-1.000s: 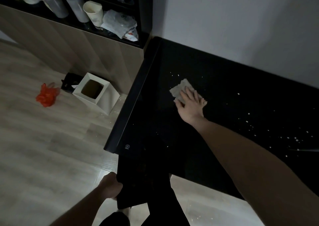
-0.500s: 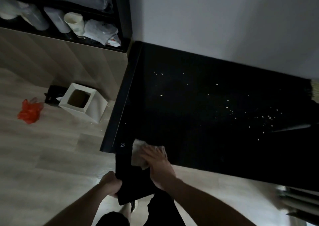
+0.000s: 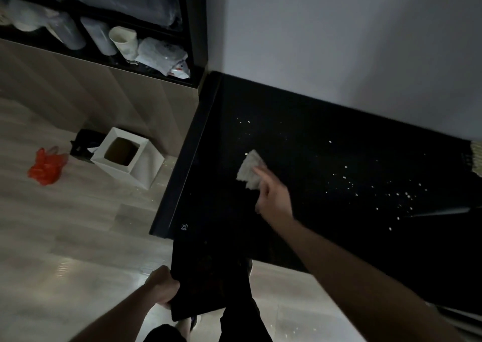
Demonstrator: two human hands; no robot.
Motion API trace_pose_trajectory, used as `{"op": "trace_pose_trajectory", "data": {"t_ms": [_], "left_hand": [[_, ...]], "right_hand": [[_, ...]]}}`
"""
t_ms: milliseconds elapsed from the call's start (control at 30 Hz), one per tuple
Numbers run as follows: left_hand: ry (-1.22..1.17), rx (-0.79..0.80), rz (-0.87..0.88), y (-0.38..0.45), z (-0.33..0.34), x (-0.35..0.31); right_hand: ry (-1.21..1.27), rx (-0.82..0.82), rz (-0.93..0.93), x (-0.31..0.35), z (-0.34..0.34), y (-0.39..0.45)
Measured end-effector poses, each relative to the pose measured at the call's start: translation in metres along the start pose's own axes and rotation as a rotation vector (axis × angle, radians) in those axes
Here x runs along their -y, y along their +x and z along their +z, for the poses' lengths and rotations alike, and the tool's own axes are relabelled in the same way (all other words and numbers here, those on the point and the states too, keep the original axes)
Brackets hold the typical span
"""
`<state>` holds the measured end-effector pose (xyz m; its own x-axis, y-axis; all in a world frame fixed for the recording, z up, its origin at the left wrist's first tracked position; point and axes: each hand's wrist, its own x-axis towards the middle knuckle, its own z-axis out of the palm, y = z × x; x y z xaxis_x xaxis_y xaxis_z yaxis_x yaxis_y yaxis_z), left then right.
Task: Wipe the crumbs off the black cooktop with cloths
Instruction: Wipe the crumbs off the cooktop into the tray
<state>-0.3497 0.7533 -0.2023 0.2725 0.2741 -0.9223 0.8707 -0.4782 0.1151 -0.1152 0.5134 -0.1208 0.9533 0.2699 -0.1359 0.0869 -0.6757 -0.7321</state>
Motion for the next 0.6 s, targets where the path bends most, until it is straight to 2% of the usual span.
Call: {"op": "trace_pose_trajectory", "data": {"t_ms": [167, 333, 467, 533, 600], "left_hand": [[0.06, -0.007, -0.014, 0.001, 0.003, -0.006], [0.079, -0.01, -0.015, 0.008, 0.009, -0.005], [0.043, -0.007, -0.004, 0.013, 0.013, -0.004], [0.049, -0.009, 0.001, 0.013, 0.015, -0.004], [0.057, -0.018, 0.0, 0.013, 0.015, -0.004]], "right_hand": [[-0.099, -0.021, 0.031, -0.009, -0.026, 0.098], [-0.139, -0.01, 0.011, -0.001, -0.02, 0.175], [-0.195, 0.179, -0.047, 0.004, -0.002, 0.223], [-0.362, 0.317, -0.101, 0.004, 0.011, 0.234], [-0.507, 0.364, -0.124, 0.003, 0.024, 0.232]]}}
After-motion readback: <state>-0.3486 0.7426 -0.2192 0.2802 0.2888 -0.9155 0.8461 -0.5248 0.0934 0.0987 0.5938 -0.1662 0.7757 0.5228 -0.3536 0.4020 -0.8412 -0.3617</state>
